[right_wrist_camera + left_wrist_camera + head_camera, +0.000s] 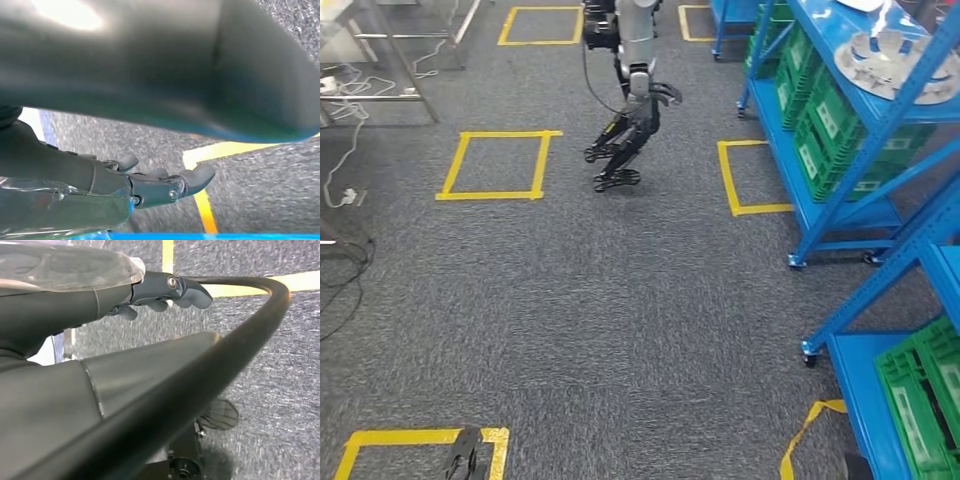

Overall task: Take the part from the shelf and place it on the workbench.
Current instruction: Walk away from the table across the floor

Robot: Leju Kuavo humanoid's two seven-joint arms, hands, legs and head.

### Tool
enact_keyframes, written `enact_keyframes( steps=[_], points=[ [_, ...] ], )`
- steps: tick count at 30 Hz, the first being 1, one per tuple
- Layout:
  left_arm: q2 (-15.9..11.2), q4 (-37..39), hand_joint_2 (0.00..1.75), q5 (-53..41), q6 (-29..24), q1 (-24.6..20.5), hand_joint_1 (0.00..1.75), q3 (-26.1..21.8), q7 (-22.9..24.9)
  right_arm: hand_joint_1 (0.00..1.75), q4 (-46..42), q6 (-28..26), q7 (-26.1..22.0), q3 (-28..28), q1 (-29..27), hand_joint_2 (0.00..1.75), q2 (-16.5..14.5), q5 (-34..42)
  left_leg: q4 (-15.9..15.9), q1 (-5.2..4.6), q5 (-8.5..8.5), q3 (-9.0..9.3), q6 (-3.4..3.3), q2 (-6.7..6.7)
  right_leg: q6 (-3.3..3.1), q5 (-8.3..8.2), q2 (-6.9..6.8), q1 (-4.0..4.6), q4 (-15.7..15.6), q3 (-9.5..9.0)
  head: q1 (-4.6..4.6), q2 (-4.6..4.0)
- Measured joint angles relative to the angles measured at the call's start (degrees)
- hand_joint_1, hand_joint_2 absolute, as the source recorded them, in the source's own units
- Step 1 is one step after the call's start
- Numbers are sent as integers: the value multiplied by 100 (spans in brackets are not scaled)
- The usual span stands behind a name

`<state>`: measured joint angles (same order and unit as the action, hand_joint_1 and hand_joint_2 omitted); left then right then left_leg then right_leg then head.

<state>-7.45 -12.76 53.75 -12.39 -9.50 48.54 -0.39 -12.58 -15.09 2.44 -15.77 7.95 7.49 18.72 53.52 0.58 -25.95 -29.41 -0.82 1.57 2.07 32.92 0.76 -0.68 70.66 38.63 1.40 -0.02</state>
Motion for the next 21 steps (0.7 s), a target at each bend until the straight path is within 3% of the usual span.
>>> enact_keyframes(
  steps=[1,2,4,6,7,9,11,12,13,15,16,17,19,21],
  points=[
    [-2,0,0,1,0,2,0,0,0,0,1,1,2,-1,-10,0,-1,9,2,-4,-9,6,1,64,14,6,-23,-16,133,49,13,0],
    [-1,0,0,2,1,2,0,0,0,0,1,0,3,-2,-20,0,-1,21,3,-4,-20,18,10,123,25,-99,-45,-31,26,-21,33,0],
    [3,0,0,1,4,-1,0,0,0,0,2,-1,-2,-3,-27,0,1,39,5,-2,-55,66,50,243,34,-473,-198,-45,-748,-428,92,0],
    [2,0,0,-1,7,-8,0,0,1,0,1,-2,-9,-3,-11,0,1,56,20,-23,-95,103,114,353,-14,-676,-377,-7,-1414,-775,145,0],
    [1,0,0,-3,7,-16,0,0,3,0,0,-4,-11,-4,-10,0,1,65,25,-36,-105,111,141,405,-48,-683,-410,15,-1533,-833,142,0],
    [3,-1,0,-12,10,-44,0,1,9,0,3,-11,-12,-5,-27,0,1,86,30,-34,-120,119,198,473,-133,-698,-303,33,-1557,-845,100,0],
    [7,-2,0,-19,14,-66,0,2,15,0,7,-19,-15,-4,-41,0,1,101,220,-6,-267,57,253,288,-211,-734,-190,28,-1593,-845,72,0],
    [8,-2,0,-20,15,-67,0,3,20,0,8,-21,-18,-4,-34,0,1,105,492,7,-432,-65,270,131,-246,-752,-136,19,-1610,-845,52,0],
    [8,-2,0,-20,15,-62,0,3,24,0,8,-21,-24,-3,-25,0,1,107,889,11,-629,-256,272,-7,-268,-762,-78,23,-1613,-831,19,0],
    [10,-2,0,-20,15,-47,0,5,31,0,8,-20,-31,-4,-15,0,1,108,1674,11,-916,-674,265,-108,-294,-773,60,36,-1612,-810,-54,0],
    [10,-2,0,-20,15,-40,0,5,32,0,8,-20,-33,-5,-22,0,1,108,1829,10,-904,-778,257,-122,-299,-776,137,43,-1611,-809,-82,0],
    [9,-2,0,-20,15,-36,0,6,32,0,8,-19,-32,-5,-29,0,1,108,1724,8,-764,-758,242,-137,-301,-776,216,47,-1608,-814,-106,0],
    [2,-2,0,-21,15,-36,0,7,33,0,8,-19,-33,-5,-33,0,1,109,965,12,-308,-444,198,-290,-295,-777,369,46,-1597,-825,-152,0],
    [-7,-2,0,-25,16,-48,0,7,37,0,8,-19,-39,-5,-22,0,1,115,278,24,-51,-158,172,-503,-259,-770,505,56,-1565,-797,-188,0]
  ],
)
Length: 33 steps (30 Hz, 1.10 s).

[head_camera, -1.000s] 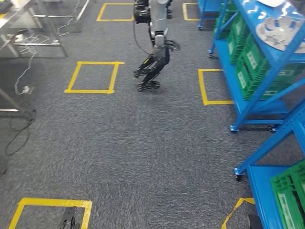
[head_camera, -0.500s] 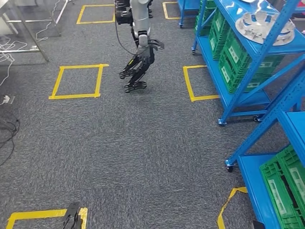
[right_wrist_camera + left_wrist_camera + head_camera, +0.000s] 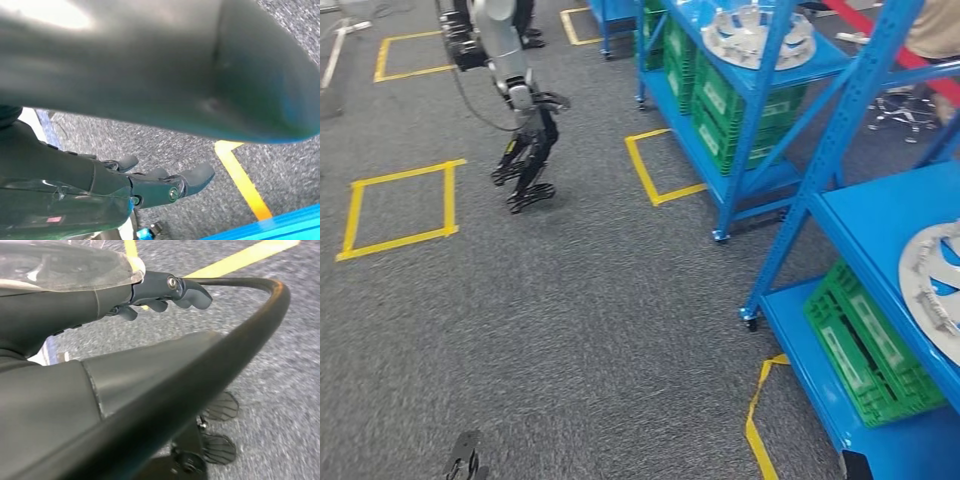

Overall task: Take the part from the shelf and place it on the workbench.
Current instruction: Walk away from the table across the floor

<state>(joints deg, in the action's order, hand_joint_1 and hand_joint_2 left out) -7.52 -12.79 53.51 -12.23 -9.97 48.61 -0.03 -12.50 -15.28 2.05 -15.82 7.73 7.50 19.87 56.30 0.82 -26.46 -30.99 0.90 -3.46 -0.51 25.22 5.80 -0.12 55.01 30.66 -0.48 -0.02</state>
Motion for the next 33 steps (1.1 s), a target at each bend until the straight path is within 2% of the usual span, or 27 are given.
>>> enact_keyframes(
  steps=[1,3,4,5,7,8,9,10,11,12,14,15,16,18,19,20,21,22,23,24,25,26,27,29,30,31,33],
  points=[
    [0,0,0,-3,1,-6,0,1,3,0,0,-1,-4,0,-1,0,0,4,-134,-4,16,52,-10,-49,33,-1,61,-4,5,23,-4,0],
    [10,0,0,-7,4,-20,0,2,10,0,1,-4,-9,-1,-22,0,1,15,-191,-10,23,74,-44,48,107,-15,164,-21,-6,67,11,0],
    [15,0,0,-7,4,-26,0,3,11,0,1,-6,-10,-1,-37,0,1,23,-222,-6,37,93,-73,117,137,14,107,-22,33,100,19,0],
    [17,0,0,-7,4,-28,0,3,11,0,2,-8,-11,-2,-46,0,1,32,-254,2,52,111,-101,185,163,104,-17,-17,168,168,47,0],
    [12,1,0,-8,4,-19,0,4,10,0,3,-14,-15,-3,-43,0,0,49,-288,-7,60,139,-141,336,206,462,-355,-15,812,457,123,0],
    [8,2,0,-9,4,-11,0,4,9,0,3,-16,-17,-4,-38,0,-1,54,-288,-17,53,142,-152,411,229,655,-449,-28,1234,648,158,0],
    [5,2,0,-9,4,-5,0,5,9,0,3,-17,-18,-5,-40,0,-1,58,-288,-24,44,145,-157,489,249,775,-496,-44,1573,804,176,0],
    [4,2,0,-9,4,-2,0,5,9,0,3,-19,-19,-6,-50,0,-2,63,-287,-27,34,151,-157,557,268,789,-522,-64,1728,873,188,0],
    [6,2,0,-9,4,-2,0,6,9,0,4,-21,-20,-7,-60,0,-2,67,-286,-25,22,164,-149,623,284,686,-549,-84,1632,817,206,0],
    [9,2,0,-9,4,-4,0,7,9,0,5,-24,-22,-7,-68,0,-2,69,-286,-21,6,186,-132,684,294,494,-601,-99,1304,644,231,0],
    [11,2,0,-10,4,-6,0,7,9,0,7,-28,-29,-7,-63,0,-2,70,-276,-27,-41,241,-73,803,287,155,-828,-91,448,206,304,0],
    [10,2,0,-10,4,-9,0,7,9,0,7,-28,-32,-8,-56,0,-2,70,-271,-39,-60,261,-41,858,255,76,-909,-73,170,61,327,0],
    [8,2,0,-10,4,-14,0,8,9,0,7,-28,-33,-8,-51,0,-2,70,-266,-52,-72,274,-13,914,218,62,-943,-51,44,-3,325,0],
    [9,2,0,-9,4,-30,0,9,9,0,7,-30,-32,-9,-61,0,-2,70,-264,-52,-88,289,40,1000,127,51,-825,-30,21,-16,281,0],
    [11,1,0,-9,4,-38,0,9,9,0,7,-32,-32,-9,-68,0,-1,70,-221,-36,-128,287,71,946,92,36,-764,-31,5,-18,260,0],
    [13,1,0,-10,4,-41,0,11,8,0,7,-36,-33,-9,-66,0,-1,70,-81,-19,-227,234,98,823,52,18,-706,-36,-14,-21,245,0],
    [13,0,0,-12,4,-41,0,15,6,0,7,-39,-33,-9,-54,0,0,70,184,-4,-386,115,119,666,16,1,-650,-42,-31,-22,223,0],
    [13,0,0,-13,4,-35,0,21,4,0,7,-42,-34,-10,-39,0,0,72,578,2,-583,-76,126,511,-10,-10,-590,-39,-36,-12,188,0],
    [14,0,0,-14,4,-26,0,28,3,0,7,-43,-34,-11,-24,0,0,75,1015,3,-769,-304,125,427,-30,-17,-526,-33,-37,-1,151,0],
    [14,0,0,-14,4,-16,0,35,3,0,7,-44,-34,-12,-17,0,-1,81,1369,2,-877,-501,120,395,-40,-20,-454,-25,-36,6,119,0],
    [14,0,0,-15,4,-5,0,40,3,0,7,-44,-33,-13,-19,0,-1,87,1538,1,-868,-614,109,381,-44,-22,-375,-18,-35,5,90,0],
    [13,0,0,-15,4,1,0,42,3,0,7,-44,-33,-13,-24,0,-1,93,1451,-1,-735,-606,90,369,-45,-23,-294,-13,-34,-1,65,0],
    [10,0,0,-15,4,3,0,43,3,0,7,-44,-32,-13,-28,0,-1,97,1142,-3,-513,-489,66,332,-44,-24,-216,-11,-33,-11,42,0],
    [-7,1,0,-16,4,-1,0,44,3,0,7,-44,-33,-14,-25,0,-3,98,281,1,-98,-128,10,85,-27,-21,-73,-5,-20,-11,-6,0],
    [-15,2,0,-17,4,-6,0,45,2,0,7,-44,-34,-15,-21,0,-4,98,-17,-1,2,-3,-4,-13,-7,-21,-11,-4,-14,3,-17,0],
    [-19,2,0,-18,4,-13,0,45,2,0,7,-44,-34,-15,-19,0,-6,98,-174,-8,30,60,-17,-78,23,-22,49,-8,-12,22,-20,0],
    [-9,2,0,-19,4,-27,0,47,1,0,7,-45,-34,-15,-30,0,-5,98,-241,-9,36,85,-50,30,99,-38,170,-26,-28,60,-15,0]
  ],
)
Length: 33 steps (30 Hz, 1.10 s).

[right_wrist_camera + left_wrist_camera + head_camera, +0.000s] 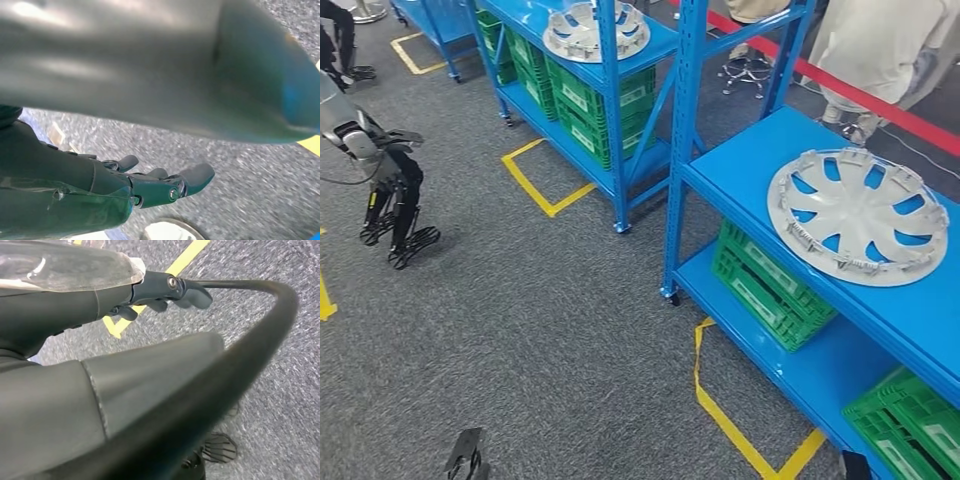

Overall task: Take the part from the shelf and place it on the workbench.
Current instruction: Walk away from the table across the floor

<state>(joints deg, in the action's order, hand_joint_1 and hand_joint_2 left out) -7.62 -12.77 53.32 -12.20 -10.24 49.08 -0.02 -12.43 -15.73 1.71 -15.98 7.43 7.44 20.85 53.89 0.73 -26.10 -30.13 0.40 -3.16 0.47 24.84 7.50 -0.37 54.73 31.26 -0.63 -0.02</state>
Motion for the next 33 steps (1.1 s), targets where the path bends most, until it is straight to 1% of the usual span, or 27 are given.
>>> enact_keyframes(
  steps=[1,2,3,4,5,6,7,8,10,11,12,13,15,16,17,18,20,21,22,23,24,26,27,28,30,31,33],
  points=[
    [7,0,0,0,0,-6,0,1,0,0,1,-2,1,0,-11,0,1,0,-36,8,16,20,-30,67,31,23,-34,0,31,33,3,0],
    [11,0,0,0,0,-10,0,1,-2,0,1,-3,1,0,-20,0,1,0,-75,19,34,42,-64,141,58,104,-149,3,148,97,27,0],
    [13,0,0,0,0,-7,0,1,-4,0,1,-6,1,1,-20,0,3,1,-110,29,46,63,-91,219,85,261,-314,6,401,219,65,0],
    [10,1,0,0,0,-1,0,1,-7,0,0,-8,0,1,-18,0,3,1,-121,15,45,78,-105,290,108,470,-505,1,775,386,107,0],
    [8,1,0,-1,0,9,0,1,-9,0,-1,-8,-1,1,-13,0,4,1,-122,8,37,84,-113,366,135,677,-622,-11,1202,578,147,0],
    [8,1,0,-1,0,19,0,1,-9,0,0,-9,1,1,-12,0,4,1,-121,3,27,89,-110,442,161,813,-678,-25,1561,741,167,0],
    [9,1,0,-1,0,24,0,1,-9,0,0,-8,1,0,-19,0,3,0,-119,2,16,97,-104,512,181,838,-704,-40,1732,817,183,0],
    [13,1,0,-1,0,25,0,1,-9,0,1,-8,2,0,-28,0,3,0,-118,5,1,112,-93,580,197,735,-727,-54,1642,760,201,0],
    [20,1,0,-1,0,23,0,1,-9,0,0,-8,1,0,-36,0,5,0,-115,11,-42,169,-49,704,209,333,-877,-71,849,343,256,0],
    [20,1,0,-1,0,22,0,1,-9,0,0,-8,-1,0,-30,0,6,0,-104,1,-69,198,-15,760,191,181,-995,-55,431,123,296,0],
    [18,1,0,-1,0,17,0,1,-9,0,-1,-8,-1,0,-23,0,6,0,-97,-13,-89,218,17,811,151,103,-1072,-39,154,-25,317,0],
    [15,1,0,-1,0,9,0,2,-9,0,0,-8,-1,0,-21,0,5,0,-89,-30,-103,229,44,857,105,91,-1111,-22,33,-87,320,0],
    [15,0,0,-1,0,-10,0,3,-9,0,1,-8,1,0,-29,0,5,0,-81,-38,-118,241,86,952,9,94,-997,-4,21,-99,279,0],
    [16,-1,0,-1,0,-16,0,3,-9,0,1,-8,0,0,-35,0,5,0,-40,-25,-158,243,112,926,-25,82,-939,-8,8,-106,259,0],
    [16,-1,0,-2,0,-20,0,3,-9,0,1,-8,0,0,-32,0,5,0,86,-11,-251,199,135,831,-61,68,-882,-12,-8,-114,241,0],
    [16,-2,0,-2,0,-21,0,4,-9,0,0,-9,-1,0,-21,0,5,0,343,3,-407,84,155,692,-99,53,-826,-19,-24,-121,216,0],
    [18,-2,0,-2,0,-6,0,6,-9,0,-1,-10,-2,0,6,0,5,0,1188,13,-792,-348,163,425,-149,37,-704,-15,-29,-103,139,0],
    [19,-1,0,-1,0,5,0,8,-9,0,0,-10,-2,0,13,0,5,0,1572,13,-909,-565,160,376,-163,34,-632,-8,-28,-96,104,0],
    [20,-1,0,0,0,18,0,9,-8,0,1,-10,-1,-1,12,0,5,1,1775,11,-913,-698,151,355,-168,32,-552,0,-27,-95,78,0],
    [20,0,0,0,0,26,0,11,-8,0,1,-10,0,-2,8,0,5,2,1726,7,-793,-714,133,342,-170,31,-471,5,-25,-99,57,0],
    [18,1,0,0,0,29,0,13,-7,0,1,-10,0,-3,5,0,5,5,1451,3,-581,-619,107,314,-170,31,-392,7,-24,-108,35,0],
    [4,1,0,0,0,23,0,15,-7,0,0,-13,0,-8,10,0,2,14,588,-3,-137,-271,36,82,-157,35,-247,15,-8,-103,-20,0],
    [-4,1,0,0,0,17,0,16,-6,0,-1,-16,-2,-11,16,0,0,21,267,-3,-17,-141,19,-14,-140,36,-183,19,3,-89,-37,0],
    [-9,1,0,2,0,13,0,17,-5,0,-1,-21,-3,-15,19,0,-2,26,77,-8,30,-66,6,-87,-116,39,-124,19,9,-71,-43,0],
    [0,1,0,5,0,4,0,20,-1,0,1,-31,-12,-20,8,0,-2,34,-1,-4,29,-33,-9,-2,-45,31,-17,13,0,-28,-37,0],
    [6,1,0,8,0,1,0,20,3,0,1,-35,-18,-22,-3,0,-3,34,-33,4,39,-11,-34,58,-14,49,-74,12,23,-3,-34,0],
    [11,1,0,12,0,10,0,21,10,0,2,-41,-28,-28,-2,0,-5,35,-99,28,60,32,-91,201,43,267,-373,13,339,160,23,0]
  ],
)
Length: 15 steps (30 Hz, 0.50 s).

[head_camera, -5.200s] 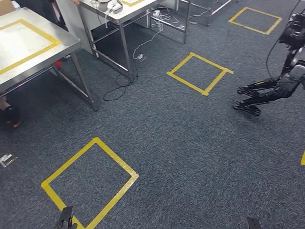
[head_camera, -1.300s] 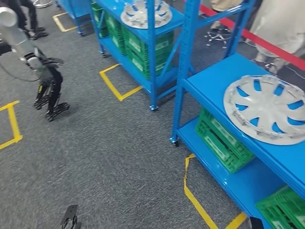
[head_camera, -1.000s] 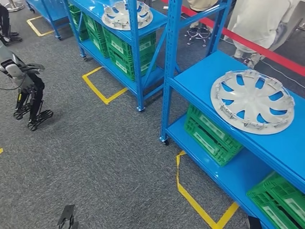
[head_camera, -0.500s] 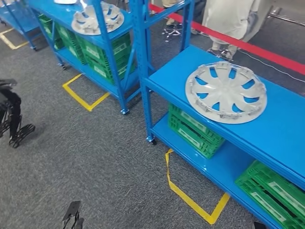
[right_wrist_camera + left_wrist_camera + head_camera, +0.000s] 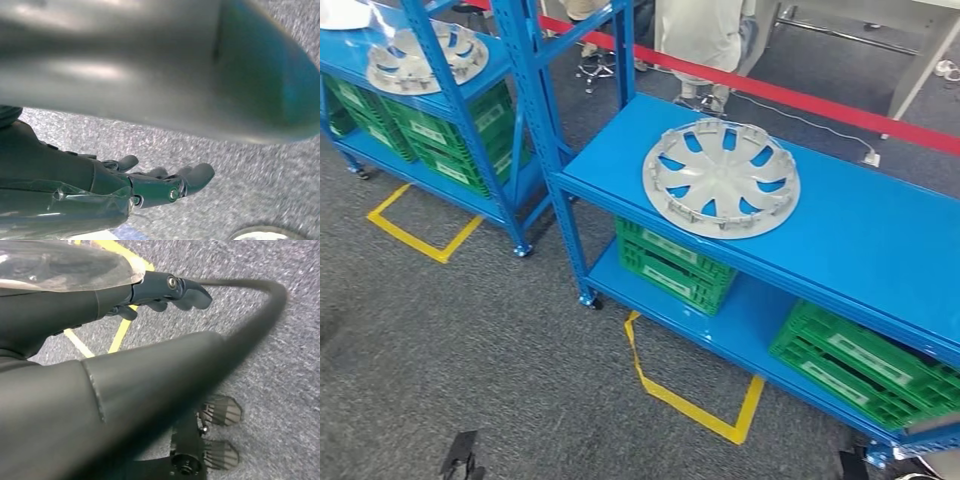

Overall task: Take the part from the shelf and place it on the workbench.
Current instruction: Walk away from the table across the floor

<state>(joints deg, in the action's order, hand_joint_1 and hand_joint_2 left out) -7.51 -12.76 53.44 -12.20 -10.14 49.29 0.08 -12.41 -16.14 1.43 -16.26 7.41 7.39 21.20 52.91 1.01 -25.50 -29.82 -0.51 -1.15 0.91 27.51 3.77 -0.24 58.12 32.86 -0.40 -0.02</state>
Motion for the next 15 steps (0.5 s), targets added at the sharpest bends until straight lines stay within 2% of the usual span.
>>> enact_keyframes(
  steps=[1,2,3,4,5,6,8,9,10,12,13,14,15],
  points=[
    [-5,0,0,4,-1,13,0,0,1,0,0,-3,-3,-3,11,0,-2,0,-13,-6,-1,13,-16,73,26,203,-180,-13,345,150,44,0],
    [-7,0,0,8,-2,29,0,0,0,0,0,-5,-4,-8,24,0,-3,1,-14,-11,-8,16,-26,148,58,422,-276,-27,769,345,89,0],
    [-8,0,0,11,-4,43,0,0,-1,0,-1,-7,-5,-14,32,0,-3,4,-11,-13,-16,19,-24,225,88,576,-315,-42,1149,518,117,0],
    [-7,0,0,13,-5,53,0,0,-1,0,-1,-7,-3,-20,30,0,-4,8,-9,-12,-25,25,-18,296,114,624,-333,-58,1364,612,135,0],
    [-2,0,0,13,-7,57,0,0,-1,0,-1,-7,-1,-27,23,0,-4,12,-7,-7,-38,37,-8,361,135,549,-351,-72,1343,587,152,0],
    [4,0,0,13,-7,59,0,0,-1,0,-1,-7,1,-32,17,0,-3,15,-5,0,-55,60,10,422,148,366,-389,-83,1056,429,175,0],
    [10,0,0,13,-8,59,0,0,-1,0,0,-6,1,-40,21,0,-3,15,9,-9,-103,116,71,539,148,-7,-603,-74,194,-21,251,0],
    [9,0,0,13,-10,57,0,0,-1,0,-1,-3,-1,-44,31,0,-4,15,19,-23,-126,137,104,596,113,-106,-686,-62,-120,-186,285,0],
    [7,0,0,13,-12,54,0,0,-1,0,-1,1,-4,-48,39,0,-4,15,28,-43,-143,150,132,651,69,-131,-732,-48,-272,-263,290,0],
    [4,0,0,13,-15,46,0,0,-1,0,-2,9,-7,-53,36,0,-5,15,36,-50,-157,166,180,761,-38,-123,-627,-31,-294,-271,243,0],
    [3,0,0,13,-15,42,0,0,-1,0,-1,11,-8,-54,27,0,-5,15,67,-35,-190,168,213,736,-76,-131,-565,-30,-299,-266,213,0],
    [3,0,0,13,-15,40,0,0,-2,0,-1,11,-8,-55,24,0,-5,15,170,-18,-271,133,242,638,-114,-142,-505,-33,-306,-265,193,0],
    [4,0,0,13,-15,39,0,1,-4,0,-1,10,-8,-56,29,0,-4,15,404,-4,-419,31,265,498,-151,-157,-448,-40,-315,-263,169,0]
  ],
)
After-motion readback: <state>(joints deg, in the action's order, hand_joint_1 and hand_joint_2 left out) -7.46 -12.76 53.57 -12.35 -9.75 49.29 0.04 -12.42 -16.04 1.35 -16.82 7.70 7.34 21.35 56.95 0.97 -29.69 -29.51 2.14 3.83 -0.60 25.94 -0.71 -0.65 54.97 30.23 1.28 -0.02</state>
